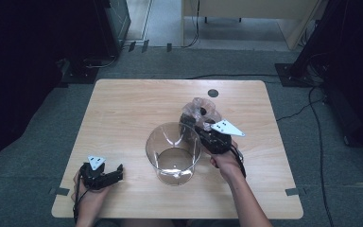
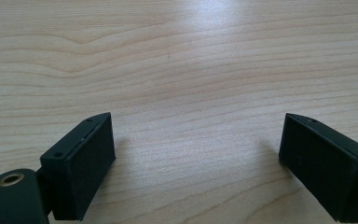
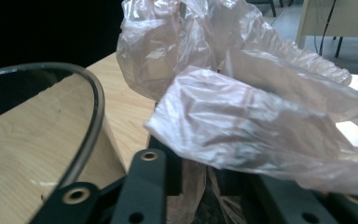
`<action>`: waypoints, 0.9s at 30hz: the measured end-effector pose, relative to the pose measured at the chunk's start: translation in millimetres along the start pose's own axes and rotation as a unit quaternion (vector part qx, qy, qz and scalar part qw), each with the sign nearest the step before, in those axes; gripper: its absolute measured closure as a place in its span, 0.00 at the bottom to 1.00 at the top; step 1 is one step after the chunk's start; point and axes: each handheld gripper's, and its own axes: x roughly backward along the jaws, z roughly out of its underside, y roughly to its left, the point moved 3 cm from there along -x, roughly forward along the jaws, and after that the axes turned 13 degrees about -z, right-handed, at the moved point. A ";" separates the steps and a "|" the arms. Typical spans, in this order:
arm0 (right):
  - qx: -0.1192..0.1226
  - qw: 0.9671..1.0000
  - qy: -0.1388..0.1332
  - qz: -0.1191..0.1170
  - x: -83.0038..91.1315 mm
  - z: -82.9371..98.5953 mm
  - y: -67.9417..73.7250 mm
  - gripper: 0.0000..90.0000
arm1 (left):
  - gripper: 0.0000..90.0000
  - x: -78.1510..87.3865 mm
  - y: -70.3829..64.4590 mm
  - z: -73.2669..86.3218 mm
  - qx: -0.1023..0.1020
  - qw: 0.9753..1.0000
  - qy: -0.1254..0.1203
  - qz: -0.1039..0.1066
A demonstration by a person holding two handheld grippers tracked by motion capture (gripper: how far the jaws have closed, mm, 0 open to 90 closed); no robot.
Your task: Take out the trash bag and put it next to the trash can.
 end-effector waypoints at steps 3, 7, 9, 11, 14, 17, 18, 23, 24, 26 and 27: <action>-0.002 1.000 -0.005 0.003 7.0 2.5 -2.3 0.65 | 0.11 -0.2 -0.2 -0.2 0.001 1.000 0.000 0.000; 0.002 1.000 -0.005 0.010 16.6 7.6 -5.8 0.46 | 0.11 -0.1 -0.1 -0.2 0.000 1.000 0.000 0.000; 0.005 1.000 0.004 0.008 20.0 10.8 -5.9 0.38 | 0.11 -0.1 -0.2 -0.2 0.000 1.000 0.000 0.000; 0.009 1.000 0.014 0.012 22.6 13.8 -6.1 0.31 | 0.11 -0.1 -0.2 -0.2 0.000 1.000 0.000 0.000; 0.019 0.999 0.032 0.022 27.5 20.8 -5.4 0.23 | 0.11 -0.1 -0.1 -0.1 0.000 1.000 0.001 0.000; 0.024 0.998 0.041 0.029 30.2 24.9 -5.2 0.17 | 0.11 -0.1 -0.1 -0.1 0.000 1.000 0.001 0.000; 0.024 0.998 0.046 0.033 31.8 26.9 -5.4 0.16 | 0.11 -0.1 -0.1 -0.1 0.000 1.000 0.001 0.000; 0.008 0.998 0.051 0.038 42.8 36.5 -7.7 0.14 | 0.11 0.0 -0.1 -0.1 -0.001 1.000 0.001 0.000; 0.004 0.998 0.048 0.028 46.4 37.9 -8.0 0.12 | 0.11 -0.1 -0.1 -0.1 0.000 1.000 0.001 0.000; 0.001 0.999 0.040 0.019 51.9 39.3 -8.3 0.11 | 0.11 0.0 -0.1 -0.1 0.000 1.000 0.001 0.000; -0.001 0.999 0.037 0.018 55.0 39.9 -8.6 0.10 | 0.11 -0.1 -0.1 -0.1 0.000 1.000 0.001 0.000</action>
